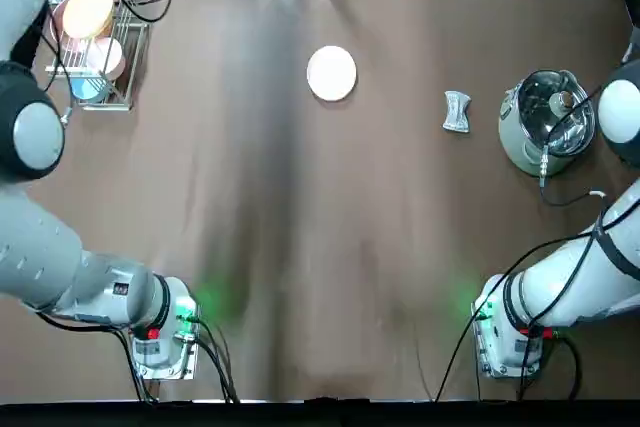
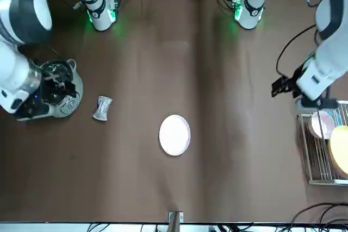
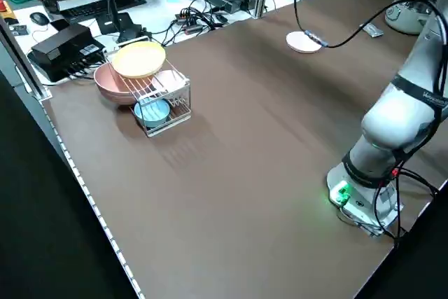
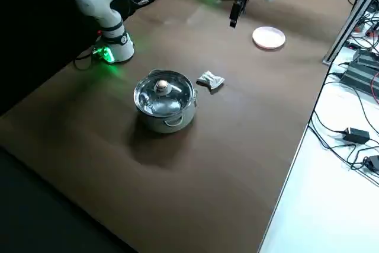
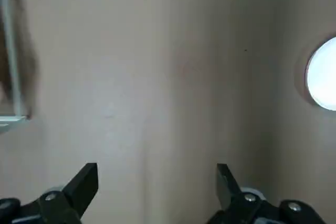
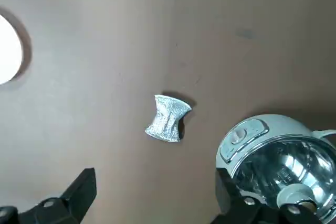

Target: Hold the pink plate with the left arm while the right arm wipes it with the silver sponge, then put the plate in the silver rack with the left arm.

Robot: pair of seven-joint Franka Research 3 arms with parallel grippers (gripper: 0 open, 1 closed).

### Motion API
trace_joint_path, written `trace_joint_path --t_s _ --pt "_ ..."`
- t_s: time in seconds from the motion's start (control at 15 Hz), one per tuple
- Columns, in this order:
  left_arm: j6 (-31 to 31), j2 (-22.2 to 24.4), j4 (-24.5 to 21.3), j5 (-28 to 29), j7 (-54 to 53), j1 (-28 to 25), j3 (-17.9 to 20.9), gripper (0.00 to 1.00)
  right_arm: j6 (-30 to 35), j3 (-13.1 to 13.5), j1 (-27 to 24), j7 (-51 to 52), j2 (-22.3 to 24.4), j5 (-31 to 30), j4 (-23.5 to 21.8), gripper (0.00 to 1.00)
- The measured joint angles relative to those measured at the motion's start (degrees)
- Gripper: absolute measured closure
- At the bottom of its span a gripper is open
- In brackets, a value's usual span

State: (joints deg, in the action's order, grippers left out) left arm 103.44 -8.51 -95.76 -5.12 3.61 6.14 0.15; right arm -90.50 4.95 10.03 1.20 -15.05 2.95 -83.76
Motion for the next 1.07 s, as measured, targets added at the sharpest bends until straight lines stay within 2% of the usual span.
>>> trace_joint_path --t_s 0.13,0.4,0.6,0.87,1.0,1.07 --pt "2.3 -2.7 0.0 -2.0 0.0 0.4 -0.6 0.01 -0.6 0.2 -0.1 -0.9 -1.5 0.1 -2.3 0.0" --pt "8.0 -8.1 -0.1 -4.0 1.3 0.7 -4.2 0.01 -8.7 0.4 -0.7 -1.3 -3.4 0.9 -12.0 0.0" --pt "13.4 -13.0 -0.2 -4.0 3.3 0.9 -7.4 0.01 -13.7 0.4 -0.7 -2.0 -5.2 2.7 -17.8 0.0" --pt "17.7 -16.5 -0.1 -4.0 3.6 1.1 -9.3 0.01 -16.8 0.4 -0.8 -3.1 -9.8 5.2 -19.8 0.05" --pt "21.8 -18.6 -0.1 -4.0 5.1 2.1 -10.0 0.01 -18.5 0.5 -1.0 -4.4 -12.0 5.3 -19.8 0.16" --pt "24.1 -19.9 -0.1 -4.0 6.4 2.9 -10.2 0.01 -19.2 0.5 -1.2 -4.7 -13.1 5.3 -19.8 0.16"
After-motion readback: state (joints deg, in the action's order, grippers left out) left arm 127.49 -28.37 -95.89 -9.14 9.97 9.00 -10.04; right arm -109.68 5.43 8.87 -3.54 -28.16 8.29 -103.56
